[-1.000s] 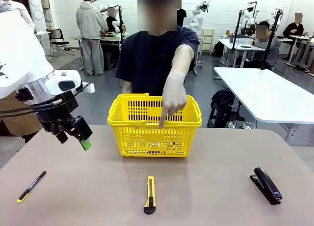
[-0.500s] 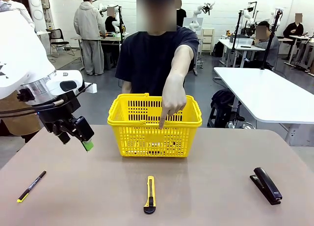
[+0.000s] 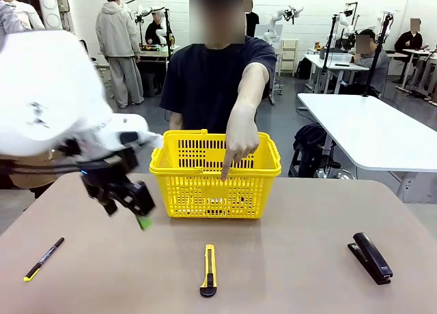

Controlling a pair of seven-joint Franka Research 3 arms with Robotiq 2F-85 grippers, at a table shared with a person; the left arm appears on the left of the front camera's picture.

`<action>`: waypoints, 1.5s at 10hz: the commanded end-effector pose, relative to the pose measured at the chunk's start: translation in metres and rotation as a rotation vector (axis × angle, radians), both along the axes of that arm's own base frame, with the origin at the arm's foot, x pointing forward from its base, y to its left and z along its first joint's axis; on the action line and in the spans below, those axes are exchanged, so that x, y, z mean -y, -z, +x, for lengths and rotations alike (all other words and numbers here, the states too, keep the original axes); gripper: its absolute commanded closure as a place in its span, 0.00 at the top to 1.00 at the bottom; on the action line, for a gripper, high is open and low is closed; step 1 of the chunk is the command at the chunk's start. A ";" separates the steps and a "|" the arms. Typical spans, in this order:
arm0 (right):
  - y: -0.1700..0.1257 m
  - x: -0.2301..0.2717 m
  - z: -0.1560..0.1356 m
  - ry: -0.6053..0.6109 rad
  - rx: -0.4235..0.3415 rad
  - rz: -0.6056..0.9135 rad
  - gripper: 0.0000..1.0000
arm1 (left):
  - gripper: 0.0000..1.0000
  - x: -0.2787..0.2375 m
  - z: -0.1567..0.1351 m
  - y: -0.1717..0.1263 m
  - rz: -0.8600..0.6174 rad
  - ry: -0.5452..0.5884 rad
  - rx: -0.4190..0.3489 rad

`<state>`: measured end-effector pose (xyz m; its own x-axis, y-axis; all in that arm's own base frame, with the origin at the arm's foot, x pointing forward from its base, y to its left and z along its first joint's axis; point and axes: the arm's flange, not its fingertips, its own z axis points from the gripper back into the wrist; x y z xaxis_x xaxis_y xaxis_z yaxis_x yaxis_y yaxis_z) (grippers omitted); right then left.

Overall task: Place the items the person wants into the basket.
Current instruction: Pick up the item the person points to and place it in the Market Basket.

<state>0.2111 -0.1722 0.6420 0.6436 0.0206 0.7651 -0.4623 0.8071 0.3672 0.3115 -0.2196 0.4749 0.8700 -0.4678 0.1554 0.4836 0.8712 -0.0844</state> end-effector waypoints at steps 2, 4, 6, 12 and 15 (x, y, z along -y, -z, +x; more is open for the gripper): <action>-0.002 0.000 0.001 0.012 -0.019 -0.006 1.00 | 1.00 0.090 0.007 0.031 0.117 -0.191 -0.123; -0.002 0.000 0.001 0.012 -0.019 -0.006 1.00 | 1.00 0.120 0.015 0.058 0.138 -0.331 -0.158; -0.002 0.000 0.001 0.012 -0.019 -0.006 1.00 | 1.00 0.136 0.030 0.084 0.144 -0.407 -0.167; -0.002 0.000 0.001 0.012 -0.019 -0.006 1.00 | 1.00 0.169 0.045 0.146 0.158 -0.445 -0.086; -0.002 0.000 0.001 0.012 -0.019 -0.006 1.00 | 1.00 0.171 0.043 0.146 0.090 -0.417 -0.077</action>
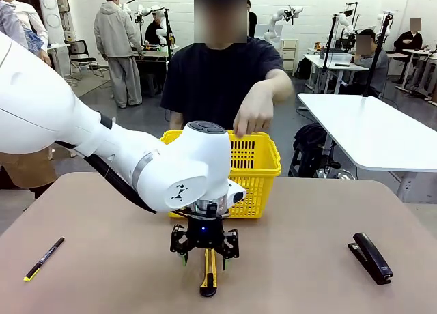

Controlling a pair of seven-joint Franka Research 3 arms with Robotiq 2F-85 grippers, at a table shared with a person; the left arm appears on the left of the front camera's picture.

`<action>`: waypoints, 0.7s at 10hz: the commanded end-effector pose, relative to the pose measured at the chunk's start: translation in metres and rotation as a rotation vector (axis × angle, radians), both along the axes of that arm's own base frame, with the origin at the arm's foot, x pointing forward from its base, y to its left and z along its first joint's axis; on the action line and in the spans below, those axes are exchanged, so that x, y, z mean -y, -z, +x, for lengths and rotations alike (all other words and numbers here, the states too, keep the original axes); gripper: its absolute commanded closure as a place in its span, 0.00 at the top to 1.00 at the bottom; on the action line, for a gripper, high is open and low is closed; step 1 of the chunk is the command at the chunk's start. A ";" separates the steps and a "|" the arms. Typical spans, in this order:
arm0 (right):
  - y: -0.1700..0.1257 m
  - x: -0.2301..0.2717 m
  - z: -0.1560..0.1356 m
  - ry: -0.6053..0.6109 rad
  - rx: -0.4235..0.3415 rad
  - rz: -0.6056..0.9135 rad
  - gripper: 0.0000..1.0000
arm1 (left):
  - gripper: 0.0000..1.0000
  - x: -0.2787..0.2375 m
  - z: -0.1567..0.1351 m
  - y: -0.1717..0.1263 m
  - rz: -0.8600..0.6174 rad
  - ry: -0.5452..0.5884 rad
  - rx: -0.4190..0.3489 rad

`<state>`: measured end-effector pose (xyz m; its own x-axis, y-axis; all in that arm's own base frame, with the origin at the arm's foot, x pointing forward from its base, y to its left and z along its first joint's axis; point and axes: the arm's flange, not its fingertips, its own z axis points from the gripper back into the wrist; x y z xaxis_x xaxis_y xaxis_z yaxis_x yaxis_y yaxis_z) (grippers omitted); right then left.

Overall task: Place the items the person wants into the basket.
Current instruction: Pick up the item the person points to and place it in the Market Basket.

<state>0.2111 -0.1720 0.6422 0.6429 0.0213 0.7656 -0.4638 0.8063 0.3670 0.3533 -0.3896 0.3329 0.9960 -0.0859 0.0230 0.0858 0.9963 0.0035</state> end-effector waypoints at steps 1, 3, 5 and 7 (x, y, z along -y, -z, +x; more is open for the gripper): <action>-0.001 0.000 0.001 0.014 -0.020 -0.006 1.00 | 1.00 0.001 0.001 0.004 -0.037 0.000 0.040; -0.001 0.000 0.001 0.014 -0.020 -0.006 1.00 | 1.00 -0.003 -0.001 -0.002 -0.036 0.078 0.069; -0.001 0.000 0.001 0.014 -0.020 -0.006 1.00 | 1.00 0.002 0.003 -0.002 -0.025 0.009 0.021; -0.001 0.000 0.001 0.014 -0.020 -0.006 1.00 | 1.00 0.002 0.003 -0.002 -0.025 0.009 0.021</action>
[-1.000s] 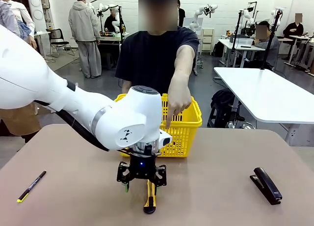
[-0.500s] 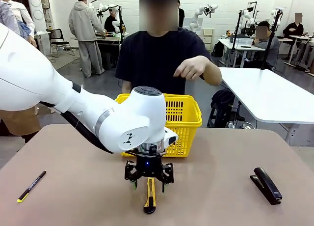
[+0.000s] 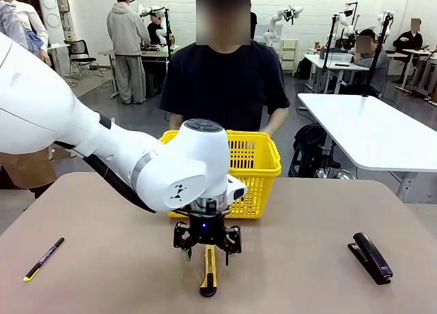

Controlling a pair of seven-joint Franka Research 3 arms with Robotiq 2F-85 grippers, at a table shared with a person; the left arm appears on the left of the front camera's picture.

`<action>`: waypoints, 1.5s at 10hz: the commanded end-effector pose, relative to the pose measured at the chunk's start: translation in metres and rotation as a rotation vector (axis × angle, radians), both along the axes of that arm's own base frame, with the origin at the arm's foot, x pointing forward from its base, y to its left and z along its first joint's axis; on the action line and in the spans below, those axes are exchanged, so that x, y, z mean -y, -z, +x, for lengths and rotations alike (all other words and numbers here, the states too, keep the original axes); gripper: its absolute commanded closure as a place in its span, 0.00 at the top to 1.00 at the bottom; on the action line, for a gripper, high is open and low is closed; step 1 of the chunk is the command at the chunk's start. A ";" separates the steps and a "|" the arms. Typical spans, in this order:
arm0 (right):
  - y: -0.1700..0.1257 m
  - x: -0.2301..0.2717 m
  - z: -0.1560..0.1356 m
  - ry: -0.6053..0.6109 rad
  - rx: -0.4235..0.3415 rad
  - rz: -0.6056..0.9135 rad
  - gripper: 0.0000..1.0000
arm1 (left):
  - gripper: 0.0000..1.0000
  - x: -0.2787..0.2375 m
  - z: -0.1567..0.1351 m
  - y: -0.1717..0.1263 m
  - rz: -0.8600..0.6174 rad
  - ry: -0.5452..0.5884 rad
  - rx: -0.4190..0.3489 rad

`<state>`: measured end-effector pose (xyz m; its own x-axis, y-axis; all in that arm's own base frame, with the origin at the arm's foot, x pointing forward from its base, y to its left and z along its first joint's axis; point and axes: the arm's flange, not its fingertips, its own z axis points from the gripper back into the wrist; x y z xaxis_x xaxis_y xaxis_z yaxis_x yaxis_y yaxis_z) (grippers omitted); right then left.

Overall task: Place the items the person wants into the basket.
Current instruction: Pick up the item the person points to and place it in the Market Basket.

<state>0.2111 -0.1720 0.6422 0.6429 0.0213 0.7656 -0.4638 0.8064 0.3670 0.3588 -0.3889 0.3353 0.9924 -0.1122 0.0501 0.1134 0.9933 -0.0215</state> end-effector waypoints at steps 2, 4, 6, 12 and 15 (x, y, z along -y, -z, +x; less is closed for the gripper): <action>-0.001 0.000 0.001 0.014 -0.020 -0.006 1.00 | 1.00 0.000 0.000 0.000 0.000 0.000 0.000; -0.001 0.000 0.001 0.014 -0.020 -0.006 1.00 | 1.00 0.001 0.000 0.007 -0.002 0.010 0.018; -0.001 0.000 0.001 0.014 -0.020 -0.006 1.00 | 1.00 0.004 0.000 0.014 0.003 0.010 0.039; -0.001 0.000 0.001 0.014 -0.020 -0.006 1.00 | 1.00 0.004 0.001 0.030 0.014 0.001 0.025; -0.001 0.000 0.001 0.014 -0.020 -0.006 1.00 | 0.20 0.003 0.000 0.030 0.014 0.038 0.031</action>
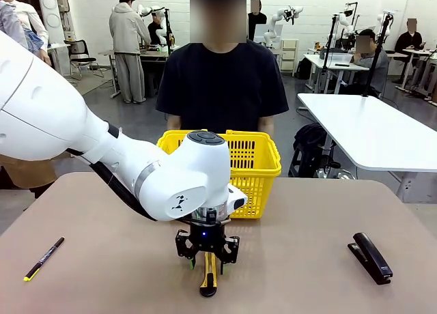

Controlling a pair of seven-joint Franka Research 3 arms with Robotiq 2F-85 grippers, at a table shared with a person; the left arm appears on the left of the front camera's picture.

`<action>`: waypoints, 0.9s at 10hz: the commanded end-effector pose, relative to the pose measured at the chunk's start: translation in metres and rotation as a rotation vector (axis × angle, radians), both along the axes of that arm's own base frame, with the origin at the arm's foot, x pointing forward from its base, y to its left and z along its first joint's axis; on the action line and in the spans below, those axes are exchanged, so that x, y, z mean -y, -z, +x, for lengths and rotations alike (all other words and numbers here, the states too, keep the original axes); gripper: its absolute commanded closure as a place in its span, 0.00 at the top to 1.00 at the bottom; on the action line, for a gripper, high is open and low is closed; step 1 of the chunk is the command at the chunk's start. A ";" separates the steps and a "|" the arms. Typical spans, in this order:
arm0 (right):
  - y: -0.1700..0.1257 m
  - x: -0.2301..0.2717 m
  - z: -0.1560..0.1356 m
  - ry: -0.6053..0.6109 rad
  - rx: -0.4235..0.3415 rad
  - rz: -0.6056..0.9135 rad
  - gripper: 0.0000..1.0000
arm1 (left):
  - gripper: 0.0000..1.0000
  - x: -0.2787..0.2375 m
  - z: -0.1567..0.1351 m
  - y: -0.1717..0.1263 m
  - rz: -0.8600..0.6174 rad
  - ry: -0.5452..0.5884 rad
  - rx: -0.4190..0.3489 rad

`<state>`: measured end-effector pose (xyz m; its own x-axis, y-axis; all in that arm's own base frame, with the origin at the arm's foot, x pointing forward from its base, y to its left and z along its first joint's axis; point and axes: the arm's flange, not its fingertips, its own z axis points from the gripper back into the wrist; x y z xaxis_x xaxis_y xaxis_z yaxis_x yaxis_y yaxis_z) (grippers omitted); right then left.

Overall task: Place the items the person wants into the basket.
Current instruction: Pick up the item the person points to and place it in the Market Basket.

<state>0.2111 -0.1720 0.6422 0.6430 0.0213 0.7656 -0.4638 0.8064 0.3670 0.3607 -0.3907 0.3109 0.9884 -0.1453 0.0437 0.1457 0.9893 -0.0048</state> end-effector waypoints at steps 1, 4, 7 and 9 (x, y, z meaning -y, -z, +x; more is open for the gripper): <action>-0.001 0.000 0.001 0.014 -0.020 -0.006 1.00 | 0.00 0.002 -0.001 0.006 -0.007 0.005 0.028; -0.001 0.000 0.001 0.014 -0.020 -0.006 1.00 | 0.00 0.002 -0.001 0.007 -0.002 0.012 0.024; -0.001 0.000 0.001 0.014 -0.020 -0.006 1.00 | 0.00 0.002 -0.001 0.008 -0.002 0.016 0.020; -0.001 0.000 0.001 0.014 -0.020 -0.006 1.00 | 0.00 0.002 -0.001 0.007 -0.001 0.016 0.024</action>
<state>0.2111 -0.1720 0.6422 0.6430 0.0213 0.7656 -0.4637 0.8064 0.3670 0.3600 -0.3922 0.3102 0.9873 -0.1528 0.0434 0.1532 0.9882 -0.0054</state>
